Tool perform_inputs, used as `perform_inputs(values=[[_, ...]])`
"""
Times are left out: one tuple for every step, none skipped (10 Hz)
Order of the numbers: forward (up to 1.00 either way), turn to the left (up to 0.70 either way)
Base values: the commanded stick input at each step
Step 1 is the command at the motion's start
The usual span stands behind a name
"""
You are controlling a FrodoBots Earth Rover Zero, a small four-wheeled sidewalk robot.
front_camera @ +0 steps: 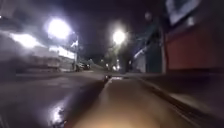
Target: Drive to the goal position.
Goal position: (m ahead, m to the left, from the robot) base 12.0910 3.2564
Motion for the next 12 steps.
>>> perform_inputs(values=[[0.7, 0.0], [0.7, 0.0], [0.7, 0.0], [0.7, 0.0], [0.7, 0.0], [0.7, 0.0], [0.7, 0.0], [0.7, 0.0], [0.7, 0.0], [0.7, 0.0], [0.7, 0.0], [0.7, 0.0]])
